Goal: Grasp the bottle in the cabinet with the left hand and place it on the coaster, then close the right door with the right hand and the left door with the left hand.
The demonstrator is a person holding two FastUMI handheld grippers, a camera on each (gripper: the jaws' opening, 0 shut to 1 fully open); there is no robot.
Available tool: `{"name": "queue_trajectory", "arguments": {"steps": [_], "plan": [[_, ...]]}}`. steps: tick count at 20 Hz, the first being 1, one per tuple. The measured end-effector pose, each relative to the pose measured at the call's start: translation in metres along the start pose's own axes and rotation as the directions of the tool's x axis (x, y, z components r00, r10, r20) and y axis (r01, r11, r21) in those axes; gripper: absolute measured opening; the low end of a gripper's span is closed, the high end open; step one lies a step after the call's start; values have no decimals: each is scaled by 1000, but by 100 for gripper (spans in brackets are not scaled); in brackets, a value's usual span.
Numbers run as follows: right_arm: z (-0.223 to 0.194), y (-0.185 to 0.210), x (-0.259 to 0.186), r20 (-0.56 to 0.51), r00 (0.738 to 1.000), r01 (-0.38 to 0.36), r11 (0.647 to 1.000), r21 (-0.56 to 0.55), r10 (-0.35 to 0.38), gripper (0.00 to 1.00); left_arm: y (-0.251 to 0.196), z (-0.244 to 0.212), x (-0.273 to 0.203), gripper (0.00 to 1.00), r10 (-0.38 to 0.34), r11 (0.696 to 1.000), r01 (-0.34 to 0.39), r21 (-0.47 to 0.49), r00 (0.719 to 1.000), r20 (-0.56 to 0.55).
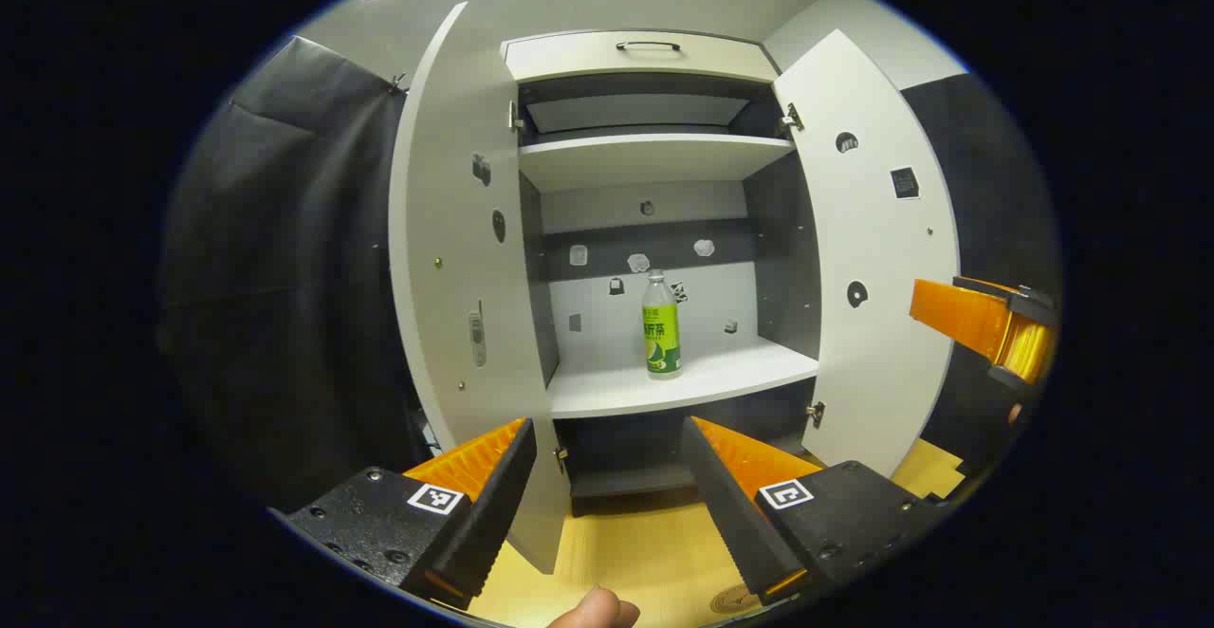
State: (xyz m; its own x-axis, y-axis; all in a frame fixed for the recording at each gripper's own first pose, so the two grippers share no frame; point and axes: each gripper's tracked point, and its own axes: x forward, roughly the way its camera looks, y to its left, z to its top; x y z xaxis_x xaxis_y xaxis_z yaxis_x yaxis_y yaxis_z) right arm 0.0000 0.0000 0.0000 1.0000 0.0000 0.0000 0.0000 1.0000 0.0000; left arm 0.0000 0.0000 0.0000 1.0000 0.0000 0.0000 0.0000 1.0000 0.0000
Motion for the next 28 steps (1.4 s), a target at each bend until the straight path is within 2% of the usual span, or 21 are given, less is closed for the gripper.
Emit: {"name": "queue_trajectory", "arguments": {"steps": [5,9,10,11,12,13,14,15,19,24,28], "plan": [[-1,-15,4,-15,999,-35,998,-57,34,98,7,-2,-8,97,93,995,-94,-19,995,-39],[11,-14,-2,31,998,-52,996,-67,54,98,10,0,-12,97,116,993,-117,-17,992,-49],[10,-12,-3,28,998,-52,996,-68,54,98,10,-1,-12,97,111,994,-112,-14,992,-58],[11,-8,-4,26,998,-58,996,-65,59,93,9,-2,-12,97,99,995,-100,-16,993,-70],[11,-3,-5,25,998,-62,996,-62,64,98,8,-2,-10,97,83,996,-84,-17,994,-75],[11,0,-4,25,998,-63,996,-58,65,93,9,-1,-10,98,77,997,-78,-14,994,-72],[12,2,-3,24,998,-63,996,-58,65,93,11,2,-9,100,75,997,-75,-2,995,-67],[13,5,-1,20,998,-62,996,-59,63,98,13,3,-10,97,77,997,-77,9,995,-67],[12,14,8,13,998,-64,995,-71,65,98,17,11,-4,100,53,999,-53,3,996,-66],[4,9,13,-2,999,-38,997,-73,38,98,-3,12,6,97,-2,1000,1,-3,997,-72],[-2,3,15,-21,999,-29,996,-86,27,98,-8,5,23,97,-10,1000,9,-13,996,-86]]}}
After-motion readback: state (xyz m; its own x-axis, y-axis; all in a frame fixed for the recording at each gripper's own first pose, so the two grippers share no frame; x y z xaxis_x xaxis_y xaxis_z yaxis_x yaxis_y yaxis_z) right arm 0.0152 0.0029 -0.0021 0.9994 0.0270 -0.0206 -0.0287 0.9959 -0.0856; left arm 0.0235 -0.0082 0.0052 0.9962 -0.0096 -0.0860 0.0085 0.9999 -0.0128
